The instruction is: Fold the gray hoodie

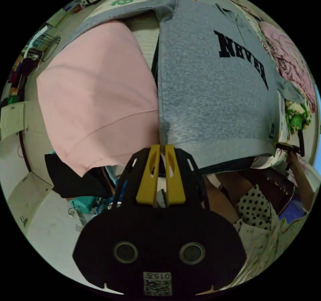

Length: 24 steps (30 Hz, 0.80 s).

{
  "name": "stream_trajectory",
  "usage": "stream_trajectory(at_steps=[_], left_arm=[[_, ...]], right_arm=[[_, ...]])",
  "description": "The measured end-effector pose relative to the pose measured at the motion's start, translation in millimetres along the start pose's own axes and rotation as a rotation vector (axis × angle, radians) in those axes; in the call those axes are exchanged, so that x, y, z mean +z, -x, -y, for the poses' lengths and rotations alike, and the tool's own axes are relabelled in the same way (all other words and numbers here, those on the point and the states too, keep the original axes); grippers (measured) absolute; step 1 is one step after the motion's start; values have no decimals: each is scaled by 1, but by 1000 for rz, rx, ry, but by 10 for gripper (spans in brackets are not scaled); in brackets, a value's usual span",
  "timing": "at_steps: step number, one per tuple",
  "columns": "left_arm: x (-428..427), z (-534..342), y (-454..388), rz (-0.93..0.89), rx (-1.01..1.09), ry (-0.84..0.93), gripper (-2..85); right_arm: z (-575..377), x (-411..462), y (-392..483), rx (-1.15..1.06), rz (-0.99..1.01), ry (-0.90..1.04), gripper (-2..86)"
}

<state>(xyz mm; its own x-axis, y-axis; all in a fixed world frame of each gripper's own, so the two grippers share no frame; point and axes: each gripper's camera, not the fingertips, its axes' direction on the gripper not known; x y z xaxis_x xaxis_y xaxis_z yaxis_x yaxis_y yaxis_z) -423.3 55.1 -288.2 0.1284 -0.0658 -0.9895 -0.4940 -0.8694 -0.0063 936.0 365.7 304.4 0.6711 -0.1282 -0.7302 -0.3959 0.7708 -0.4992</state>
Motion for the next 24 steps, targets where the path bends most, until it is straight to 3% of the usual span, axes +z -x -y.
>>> stream_trajectory(at_steps=[7,12,24], left_arm=[[0,31,-60,139,65,107,8],[-31,42,-74,76,62,151,8],[-101,54,-166,343,282,307,6]], right_arm=[[17,59,28,-25,-234,74,39],[26,82,61,-51,-437,120,33],[27,77,87,-17,-485,103,22]])
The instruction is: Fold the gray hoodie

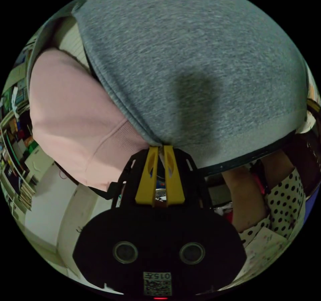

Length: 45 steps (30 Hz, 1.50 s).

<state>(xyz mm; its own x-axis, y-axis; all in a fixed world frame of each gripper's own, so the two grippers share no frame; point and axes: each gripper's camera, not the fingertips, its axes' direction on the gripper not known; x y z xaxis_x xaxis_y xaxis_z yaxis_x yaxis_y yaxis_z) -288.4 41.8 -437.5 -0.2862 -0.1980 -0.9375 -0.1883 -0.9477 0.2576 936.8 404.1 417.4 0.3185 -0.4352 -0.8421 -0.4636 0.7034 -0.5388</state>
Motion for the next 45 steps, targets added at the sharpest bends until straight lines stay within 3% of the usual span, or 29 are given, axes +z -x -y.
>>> stream_trajectory(at_steps=[5,14,17,19,24,26,32,38,40,45], left_arm=[[-31,-22,11,-93,-70,-11,4],[-83,-77,2,-49,-123,-27,12],[-100,-117,1,-32,-152,-132,28],[-114,-162,10,-103,-257,-249,63],[-129,-249,51,-406,-558,-334,80],[-145,-268,51,-328,-601,-323,80],[-228,-274,-13,-258,-412,-454,87],[-305,-203,-180,-387,28,-538,94],[-326,-183,-246,-396,173,-550,94],[-319,-156,-318,-341,254,-442,83]], right_arm=[[-3,-19,4,9,10,-21,21],[-7,-72,10,15,28,-60,21],[-11,-95,12,20,32,-80,21],[-13,-110,13,25,38,-95,21],[-23,-157,7,15,94,-151,25],[-29,-173,3,21,125,-188,28],[-51,-227,-24,78,312,-293,42],[-68,-287,-97,132,665,-299,96],[-84,-325,-146,217,693,-418,108],[-141,-465,-341,505,640,-932,123]])
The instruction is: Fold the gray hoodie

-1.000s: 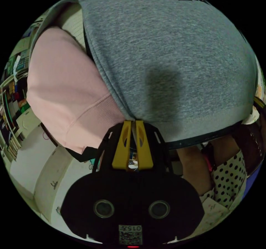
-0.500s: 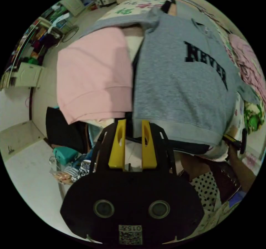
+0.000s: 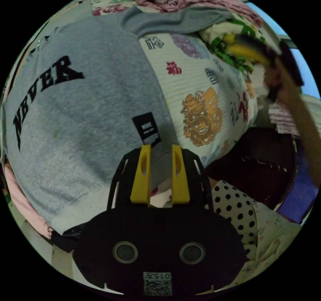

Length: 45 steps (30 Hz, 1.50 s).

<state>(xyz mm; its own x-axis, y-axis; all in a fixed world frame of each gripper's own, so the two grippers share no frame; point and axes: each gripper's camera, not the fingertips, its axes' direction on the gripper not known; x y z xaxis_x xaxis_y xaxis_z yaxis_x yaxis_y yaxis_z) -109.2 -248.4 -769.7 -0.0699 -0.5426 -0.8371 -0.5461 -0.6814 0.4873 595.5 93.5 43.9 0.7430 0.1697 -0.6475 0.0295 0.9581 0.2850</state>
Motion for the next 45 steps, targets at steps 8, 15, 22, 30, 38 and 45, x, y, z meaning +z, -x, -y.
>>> stream_trajectory(at_steps=[8,15,22,30,38,45], left_arm=[[28,-5,-4,157,41,64,31],[52,-5,21,97,-37,142,76],[48,-44,87,-152,-91,11,121],[-36,-127,214,-431,-267,-534,189],[23,-205,390,-778,-512,-745,191],[77,-275,463,-948,-555,-668,64]], right_arm=[[152,-45,-30,127,-56,-144,129],[135,-28,-1,152,99,-166,45],[87,-42,136,-168,344,-172,37],[-58,64,338,-461,535,208,38],[-177,142,411,-520,493,448,36],[-238,176,460,-647,420,591,38]])
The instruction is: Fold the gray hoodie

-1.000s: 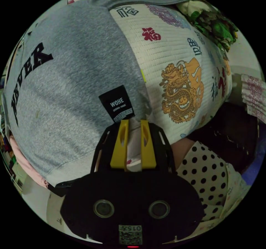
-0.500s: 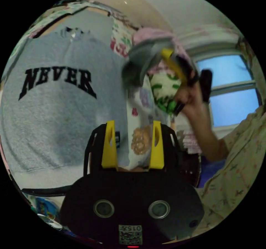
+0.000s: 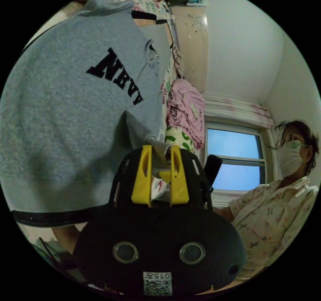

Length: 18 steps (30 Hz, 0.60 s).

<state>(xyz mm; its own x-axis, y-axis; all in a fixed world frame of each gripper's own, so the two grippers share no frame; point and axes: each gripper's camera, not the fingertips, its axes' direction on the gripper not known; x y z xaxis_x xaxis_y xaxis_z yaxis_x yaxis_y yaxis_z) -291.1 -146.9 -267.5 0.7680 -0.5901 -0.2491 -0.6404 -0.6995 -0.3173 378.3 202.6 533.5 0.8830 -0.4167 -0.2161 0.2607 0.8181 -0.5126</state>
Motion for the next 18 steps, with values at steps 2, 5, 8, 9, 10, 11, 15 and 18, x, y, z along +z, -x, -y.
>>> stream_trajectory(at_steps=[2,5,8,9,10,11,15,18], left_arm=[[-15,-4,16,31,-8,20,41],[-31,-5,38,130,9,72,20],[-31,-4,53,217,39,137,12],[-27,-3,58,239,49,161,10],[-22,-3,61,257,60,175,9],[-20,-3,63,265,64,183,9],[-9,-1,76,365,27,164,17],[-7,2,79,433,5,131,36]], right_arm=[[2,15,5,-34,-45,43,39],[4,39,-8,-18,-59,107,42],[4,54,-36,58,-54,158,48],[2,54,-51,84,-39,172,52],[1,53,-59,101,-28,177,53],[-1,50,-77,139,2,183,55],[-17,12,-150,297,22,154,39],[-30,-40,-219,418,-28,33,55]])
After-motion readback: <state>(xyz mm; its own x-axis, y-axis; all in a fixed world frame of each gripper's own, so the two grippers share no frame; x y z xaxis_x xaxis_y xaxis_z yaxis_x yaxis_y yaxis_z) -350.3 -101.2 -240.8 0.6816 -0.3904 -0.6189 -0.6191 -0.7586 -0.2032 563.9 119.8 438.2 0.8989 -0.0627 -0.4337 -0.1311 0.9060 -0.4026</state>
